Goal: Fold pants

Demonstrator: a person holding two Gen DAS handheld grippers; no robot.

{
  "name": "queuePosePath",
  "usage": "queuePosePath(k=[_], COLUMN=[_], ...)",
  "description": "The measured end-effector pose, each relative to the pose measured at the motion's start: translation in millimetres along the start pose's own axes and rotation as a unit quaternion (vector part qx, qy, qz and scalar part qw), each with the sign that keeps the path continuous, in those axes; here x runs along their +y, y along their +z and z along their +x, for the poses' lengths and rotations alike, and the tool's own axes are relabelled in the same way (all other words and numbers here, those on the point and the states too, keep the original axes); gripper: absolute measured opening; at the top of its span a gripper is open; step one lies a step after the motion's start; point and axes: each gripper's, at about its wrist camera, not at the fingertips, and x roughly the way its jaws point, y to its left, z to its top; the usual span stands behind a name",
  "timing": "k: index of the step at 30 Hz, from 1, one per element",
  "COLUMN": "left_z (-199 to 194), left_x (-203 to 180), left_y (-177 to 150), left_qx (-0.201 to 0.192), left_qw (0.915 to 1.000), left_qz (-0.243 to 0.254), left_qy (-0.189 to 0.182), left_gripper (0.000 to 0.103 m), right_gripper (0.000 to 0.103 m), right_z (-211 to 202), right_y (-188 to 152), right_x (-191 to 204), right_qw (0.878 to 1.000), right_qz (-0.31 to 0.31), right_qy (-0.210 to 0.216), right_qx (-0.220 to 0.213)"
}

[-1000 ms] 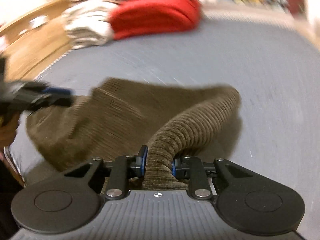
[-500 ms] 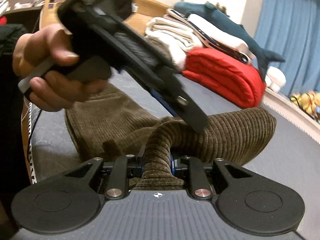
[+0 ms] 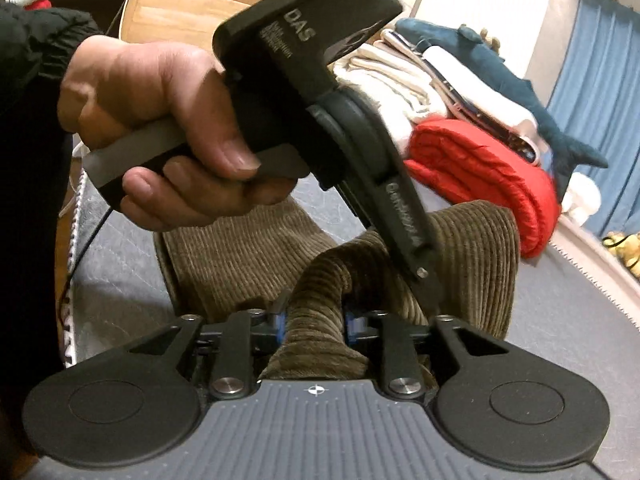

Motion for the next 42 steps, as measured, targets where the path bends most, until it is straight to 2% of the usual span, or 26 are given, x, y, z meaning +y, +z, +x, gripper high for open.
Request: queuePosePath(k=[1, 2, 4, 6, 7, 9, 11, 13, 15, 16, 18, 19, 20, 22, 23, 24, 25, 26, 28, 30, 32, 34, 38, 39, 41, 42], left_z=[-3.8, -9.1, -22.9, -38.2, -46.2, -63.6, -81.2, -98.3, -116.1, -125.3, -142.3, -149.7, -155.5, -165.0, -168.0, -169.5, -169.5, -167.1, -156.3, -144.7, -135.1, -127.0, -111.2, -109.0, -106.0, -106.1], left_x=[9.8, 18.8, 40.1, 63.9, 75.8, 98.8, 120.8, 142.7, 161.8, 171.4, 189.2, 199.0, 206.9, 215.9, 220.7, 226.6, 230.9, 235.1, 237.5, 240.7, 244.9, 250.7, 266.2, 266.1, 267.1, 267.1], left_y=[-0.5, -1.4, -1.7, -2.4, -4.5, -9.9, -16.2, -20.3, -24.3, -26.8, -31.0, -33.6, -35.2, -38.3, -39.0, -39.6, -40.9, -42.7, -44.5, -45.3, -46.8, -48.6, -54.8, -55.0, -53.9, -52.2], left_qx=[0.001, 0.001, 0.000, 0.002, 0.003, 0.006, 0.004, 0.000, -0.006, -0.010, -0.018, -0.020, -0.020, -0.023, -0.023, -0.023, -0.022, -0.015, 0.013, 0.042, 0.063, 0.075, 0.100, 0.101, 0.104, 0.104], left_qw=[0.9999, 0.9998, 0.9994, 0.9979, 0.9969, 0.9944, 0.9910, 0.9868, 0.9829, 0.9806, 0.9750, 0.9712, 0.9665, 0.9518, 0.9457, 0.9444, 0.9447, 0.9452, 0.9476, 0.9496, 0.9482, 0.9455, 0.9405, 0.9412, 0.9430, 0.9434], left_qz=[-0.011, -0.018, -0.034, -0.062, -0.076, -0.098, -0.116, -0.141, -0.158, -0.168, -0.190, -0.201, -0.209, -0.217, -0.220, -0.232, -0.247, -0.262, -0.264, -0.252, -0.245, -0.246, -0.272, -0.271, -0.266, -0.260], left_qy=[0.001, 0.003, 0.010, 0.018, 0.021, 0.038, 0.066, 0.080, 0.094, 0.101, 0.115, 0.126, 0.147, 0.216, 0.238, 0.232, 0.215, 0.195, 0.179, 0.182, 0.193, 0.200, 0.178, 0.175, 0.171, 0.178], left_gripper=[0.021, 0.020, 0.020, 0.020, 0.020, 0.020, 0.020, 0.020, 0.020, 0.020, 0.022, 0.026, 0.032, 0.034, 0.037, 0.040, 0.053, 0.073, 0.090, 0.090, 0.098, 0.101, 0.101, 0.101, 0.097, 0.094], right_gripper=[0.045, 0.051, 0.069, 0.075, 0.083, 0.090, 0.090, 0.090, 0.090, 0.090, 0.090, 0.091, 0.091, 0.091, 0.091, 0.091, 0.091, 0.091, 0.094, 0.095, 0.095, 0.095, 0.093, 0.090, 0.064, 0.058], right_z=[-0.5, -2.5, -8.0, -11.7, -12.1, -6.3, 4.3, 16.9, 28.5, 34.0, 43.3, 47.8, 54.1, 66.5, 71.0, 76.0, 79.8, 84.2, 94.7, 107.7, 117.1, 125.2, 140.7, 143.2, 144.3, 142.9], right_y=[2.5, 6.2, 12.8, 16.2, 16.7, 14.4, 10.0, 5.5, -0.4, -1.6, -2.9, -3.1, -3.6, -4.1, -4.8, -4.6, -4.1, -3.4, -1.3, -1.8, -3.5, -4.9, -7.9, -8.1, -5.1, -1.4], right_x=[-1.7, -6.4, -22.2, -43.5, -53.5, -73.9, -88.6, -98.0, -106.2, -107.3, -105.9, -102.5, -99.1, -91.3, -84.5, -78.2, -73.4, -69.1, -66.3, -68.3, -68.9, -73.0, -72.0, -69.8, -63.0, -60.8], right_qw=[1.000, 0.999, 0.995, 0.984, 0.978, 0.965, 0.951, 0.939, 0.923, 0.921, 0.924, 0.924, 0.924, 0.923, 0.922, 0.922, 0.921, 0.918, 0.907, 0.894, 0.884, 0.875, 0.865, 0.866, 0.873, 0.879], right_qz=[0.005, 0.022, 0.077, 0.143, 0.171, 0.234, 0.288, 0.332, 0.374, 0.383, 0.380, 0.378, 0.377, 0.377, 0.376, 0.374, 0.375, 0.381, 0.402, 0.425, 0.445, 0.461, 0.479, 0.475, 0.461, 0.451], right_qy=[0.011, 0.026, 0.054, 0.095, 0.103, 0.104, 0.106, 0.086, 0.084, 0.070, 0.049, 0.047, 0.048, 0.055, 0.061, 0.069, 0.076, 0.085, 0.099, 0.106, 0.108, 0.103, 0.101, 0.099, 0.100, 0.093], right_qx=[-0.002, -0.008, -0.027, -0.048, -0.055, -0.057, -0.046, -0.026, -0.010, 0.002, 0.021, 0.029, 0.039, 0.057, 0.064, 0.070, 0.074, 0.077, 0.082, 0.090, 0.100, 0.103, 0.115, 0.118, 0.121, 0.119])
